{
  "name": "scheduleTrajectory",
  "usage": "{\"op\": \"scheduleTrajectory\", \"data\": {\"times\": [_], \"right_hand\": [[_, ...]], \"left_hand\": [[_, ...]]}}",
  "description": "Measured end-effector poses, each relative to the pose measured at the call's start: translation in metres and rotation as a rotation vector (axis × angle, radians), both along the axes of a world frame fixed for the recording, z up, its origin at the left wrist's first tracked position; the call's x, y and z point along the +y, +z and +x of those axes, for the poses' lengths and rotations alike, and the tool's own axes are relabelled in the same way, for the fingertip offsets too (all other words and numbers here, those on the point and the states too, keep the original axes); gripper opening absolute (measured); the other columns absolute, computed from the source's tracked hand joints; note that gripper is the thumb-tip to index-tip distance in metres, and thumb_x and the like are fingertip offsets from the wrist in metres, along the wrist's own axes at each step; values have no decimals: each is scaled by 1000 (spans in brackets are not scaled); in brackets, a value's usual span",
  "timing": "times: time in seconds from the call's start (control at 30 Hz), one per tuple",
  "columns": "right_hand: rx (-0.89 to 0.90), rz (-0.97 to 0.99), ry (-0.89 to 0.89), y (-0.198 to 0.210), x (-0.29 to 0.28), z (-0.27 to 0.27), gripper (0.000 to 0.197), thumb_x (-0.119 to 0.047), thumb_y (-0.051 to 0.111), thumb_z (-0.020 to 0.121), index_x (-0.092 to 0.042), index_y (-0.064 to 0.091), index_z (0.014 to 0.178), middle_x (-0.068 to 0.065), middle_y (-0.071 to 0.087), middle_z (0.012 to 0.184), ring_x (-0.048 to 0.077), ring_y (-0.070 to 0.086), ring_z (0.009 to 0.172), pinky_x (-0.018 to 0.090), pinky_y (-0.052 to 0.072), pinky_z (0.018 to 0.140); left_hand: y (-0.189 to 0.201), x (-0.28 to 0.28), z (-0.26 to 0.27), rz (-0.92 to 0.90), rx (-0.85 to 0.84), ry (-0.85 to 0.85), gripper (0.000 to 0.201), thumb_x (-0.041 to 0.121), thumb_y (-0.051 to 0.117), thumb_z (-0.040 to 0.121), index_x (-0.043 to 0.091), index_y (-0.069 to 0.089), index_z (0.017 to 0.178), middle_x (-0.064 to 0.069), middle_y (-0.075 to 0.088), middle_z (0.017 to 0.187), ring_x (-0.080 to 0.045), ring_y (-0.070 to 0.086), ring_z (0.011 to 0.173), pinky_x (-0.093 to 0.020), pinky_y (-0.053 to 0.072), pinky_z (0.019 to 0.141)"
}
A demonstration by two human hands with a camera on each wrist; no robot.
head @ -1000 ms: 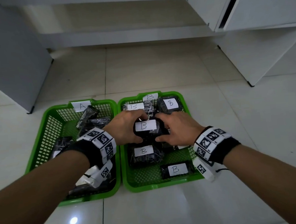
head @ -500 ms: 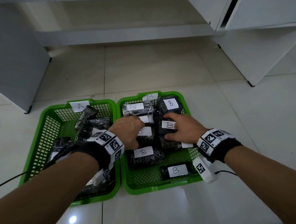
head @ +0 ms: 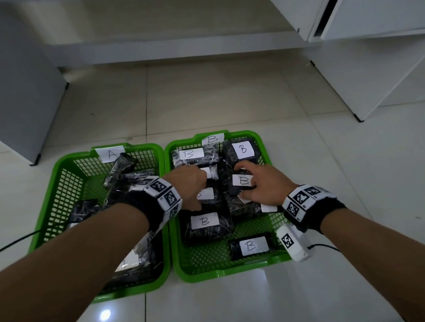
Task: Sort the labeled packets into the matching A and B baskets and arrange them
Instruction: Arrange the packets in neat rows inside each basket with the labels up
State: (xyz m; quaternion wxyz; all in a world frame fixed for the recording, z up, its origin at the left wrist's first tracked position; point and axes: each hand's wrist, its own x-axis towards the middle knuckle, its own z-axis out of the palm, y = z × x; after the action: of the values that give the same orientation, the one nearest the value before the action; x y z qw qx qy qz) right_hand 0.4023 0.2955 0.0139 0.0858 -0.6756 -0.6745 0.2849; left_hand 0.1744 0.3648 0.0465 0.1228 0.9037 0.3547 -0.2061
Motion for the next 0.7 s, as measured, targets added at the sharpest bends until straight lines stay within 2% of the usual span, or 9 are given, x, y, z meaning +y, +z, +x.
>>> {"op": "scheduleTrajectory", "data": {"times": [0.1, 0.2, 0.3, 0.37, 0.47, 0.53, 0.6, 0.63, 0.7], "right_hand": [[-12, 10, 12, -1, 0, 0, 66, -32, 78, 79, -37, 45, 136, -17, 55, 70, 6, 57, 65, 31, 55, 72], [-16, 16, 17, -1, 1, 0, 65, -31, 77, 80, -36, 45, 136, -19, 52, 70, 2, 53, 64, 29, 51, 70], [-8, 12, 17, -1, 1, -1, 66, -31, 78, 80, -35, 45, 137, -19, 53, 72, 6, 56, 66, 30, 52, 70], [-3, 12, 22, 0, 1, -1, 67, -31, 79, 80, -35, 45, 137, -20, 54, 74, 12, 60, 71, 31, 53, 72], [6, 13, 25, 1, 0, 0, 67, -30, 80, 79, -34, 47, 137, -19, 57, 76, 13, 62, 74, 32, 55, 74], [52, 19, 17, 3, -2, 1, 68, -28, 80, 79, -34, 48, 138, -16, 64, 85, 11, 66, 77, 34, 57, 78], [120, 64, 11, 3, -7, 2, 71, -27, 80, 79, -35, 49, 143, -17, 66, 96, 8, 67, 81, 33, 57, 80], [159, 93, 1, 4, -10, 3, 71, -27, 81, 80, -35, 49, 144, -20, 66, 95, 2, 67, 80, 29, 56, 78], [215, 138, -50, 5, -13, 4, 58, -32, 79, 84, -33, 57, 137, -19, 66, 78, -4, 63, 66, 20, 49, 66]], "left_hand": [[-2, 2, -1, 3, -11, 4, 51, 43, 77, 77, 8, 68, 113, -6, 65, 98, -25, 62, 95, -30, 51, 76], [-7, -3, -1, 0, 25, -12, 41, 39, 75, 80, 8, 67, 105, -6, 61, 95, -27, 62, 93, -32, 51, 74], [-9, -9, 1, 45, 60, -50, 33, 34, 73, 83, 8, 64, 101, -7, 58, 103, -28, 61, 92, -34, 49, 73], [-9, -14, 5, 75, 88, -66, 27, 31, 73, 83, 12, 58, 94, -8, 57, 107, -27, 60, 90, -35, 47, 72], [-7, -19, 9, 97, 119, -70, 31, 27, 74, 83, 15, 46, 86, -8, 58, 105, -26, 55, 82, -35, 45, 69], [-3, -17, 10, 111, 103, -51, 30, 27, 76, 81, 14, 51, 91, -8, 59, 106, -27, 60, 90, -34, 43, 69], [1, -15, 10, 132, 69, -46, 37, 30, 77, 78, 13, 57, 104, -8, 58, 109, -28, 62, 96, -33, 43, 69], [2, -14, 10, 135, 43, -49, 43, 29, 78, 76, 12, 58, 111, -7, 57, 111, -29, 62, 97, -33, 44, 70], [-1, -16, 11, 119, -20, -56, 50, 25, 77, 74, 13, 59, 119, -6, 55, 114, -30, 62, 98, -36, 51, 72]]}}
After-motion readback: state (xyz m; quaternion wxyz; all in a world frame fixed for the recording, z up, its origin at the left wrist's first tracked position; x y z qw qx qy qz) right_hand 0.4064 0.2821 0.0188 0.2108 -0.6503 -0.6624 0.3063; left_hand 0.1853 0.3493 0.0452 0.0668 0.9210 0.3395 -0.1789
